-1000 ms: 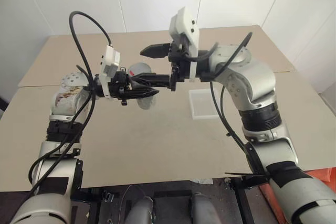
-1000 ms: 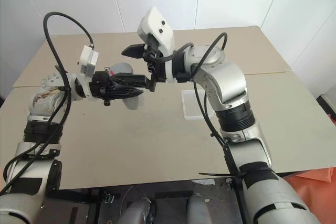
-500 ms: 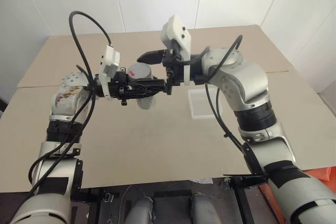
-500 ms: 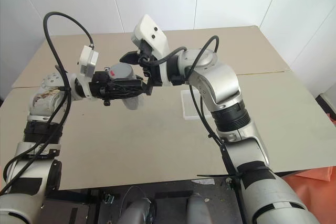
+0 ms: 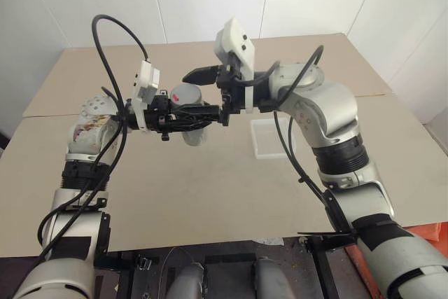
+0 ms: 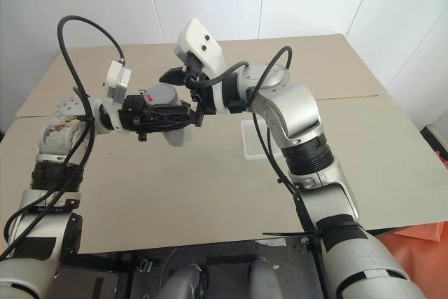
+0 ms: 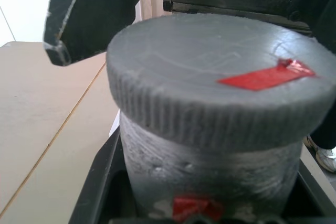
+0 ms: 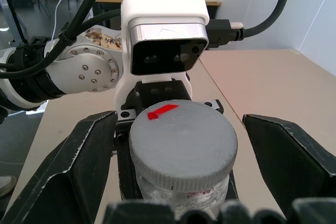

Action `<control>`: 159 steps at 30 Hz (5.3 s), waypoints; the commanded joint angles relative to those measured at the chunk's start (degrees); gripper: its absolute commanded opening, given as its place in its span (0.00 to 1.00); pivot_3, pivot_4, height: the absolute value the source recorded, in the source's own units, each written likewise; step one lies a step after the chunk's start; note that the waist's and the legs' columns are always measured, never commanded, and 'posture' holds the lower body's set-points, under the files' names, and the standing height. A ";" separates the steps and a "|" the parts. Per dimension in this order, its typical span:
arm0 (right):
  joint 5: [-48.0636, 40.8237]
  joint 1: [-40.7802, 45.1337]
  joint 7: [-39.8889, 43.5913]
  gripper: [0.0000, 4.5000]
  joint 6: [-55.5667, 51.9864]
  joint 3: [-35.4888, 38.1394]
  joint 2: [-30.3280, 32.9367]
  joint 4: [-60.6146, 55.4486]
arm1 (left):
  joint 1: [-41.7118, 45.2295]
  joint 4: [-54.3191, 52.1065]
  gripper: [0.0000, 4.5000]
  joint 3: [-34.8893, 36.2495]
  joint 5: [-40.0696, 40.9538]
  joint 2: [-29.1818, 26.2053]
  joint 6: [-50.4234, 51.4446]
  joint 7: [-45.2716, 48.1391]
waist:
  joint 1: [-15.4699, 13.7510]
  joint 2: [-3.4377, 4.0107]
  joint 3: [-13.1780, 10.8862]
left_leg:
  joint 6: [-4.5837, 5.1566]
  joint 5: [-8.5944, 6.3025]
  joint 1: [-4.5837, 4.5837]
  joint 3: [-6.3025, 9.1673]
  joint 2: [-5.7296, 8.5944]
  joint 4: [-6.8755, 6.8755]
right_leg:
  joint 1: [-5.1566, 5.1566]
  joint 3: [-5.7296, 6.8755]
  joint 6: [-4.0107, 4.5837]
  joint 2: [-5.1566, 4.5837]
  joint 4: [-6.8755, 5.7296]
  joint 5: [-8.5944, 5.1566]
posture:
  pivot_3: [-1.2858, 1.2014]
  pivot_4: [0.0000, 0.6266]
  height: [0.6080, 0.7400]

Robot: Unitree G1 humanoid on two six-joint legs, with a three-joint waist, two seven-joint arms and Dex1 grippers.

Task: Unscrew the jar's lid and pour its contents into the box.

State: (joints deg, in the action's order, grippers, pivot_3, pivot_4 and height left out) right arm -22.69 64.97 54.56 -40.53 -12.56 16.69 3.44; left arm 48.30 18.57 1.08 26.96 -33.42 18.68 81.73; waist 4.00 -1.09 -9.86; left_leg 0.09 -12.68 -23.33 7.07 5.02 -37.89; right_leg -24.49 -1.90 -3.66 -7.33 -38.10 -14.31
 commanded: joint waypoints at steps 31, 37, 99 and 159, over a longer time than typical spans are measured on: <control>-8.03 7.94 4.31 0.62 -5.00 9.11 4.08 4.69 | -7.37 -7.37 0.44 -1.48 0.75 -0.88 -0.05 0.01 | -0.20 0.00 0.00 | 0.01 -0.01 0.01 0.01 -0.03 0.00 | 0.02 -0.02 0.00 -0.02 0.02 0.00 | 0.52 0.24 1.00; -3.37 1.90 -0.87 0.62 -1.24 11.29 8.49 3.02 | -5.81 -6.45 0.44 0.12 1.10 -0.94 -0.25 -1.97 | -0.34 0.00 0.00 | 0.02 -0.01 0.00 0.00 -0.02 0.00 | 0.03 -0.03 0.00 -0.02 0.02 0.00 | 0.52 0.24 1.00; -14.35 -29.87 -2.31 0.99 -20.85 28.19 36.57 -11.53 | 39.18 57.41 0.44 -66.62 -102.57 33.55 -29.22 -115.82 | -4.27 -0.29 -0.10 | 0.59 -0.35 -0.40 -1.25 0.10 -0.49 | 0.08 -0.44 -0.37 -0.14 0.40 0.02 | 0.52 0.24 1.00; -8.59 -51.14 2.09 0.99 0.60 36.97 43.37 -20.50 | 41.36 59.07 0.44 -68.55 -101.52 37.36 -26.36 -104.98 | -4.41 -0.37 -0.15 | 0.81 -0.50 -0.44 -1.45 0.10 -0.91 | 0.20 -0.55 -0.58 -0.16 0.46 0.07 | 0.52 0.24 1.00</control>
State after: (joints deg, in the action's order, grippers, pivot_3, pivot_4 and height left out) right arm -29.02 13.82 57.82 -38.66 20.54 60.04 -14.18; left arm 87.31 76.11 -65.62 -72.10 3.87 -11.29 -23.05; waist -0.41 -1.46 -10.01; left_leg 0.90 -13.18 -23.77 5.62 5.11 -38.81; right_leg -24.29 -2.45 -4.24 -7.48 -37.65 -14.23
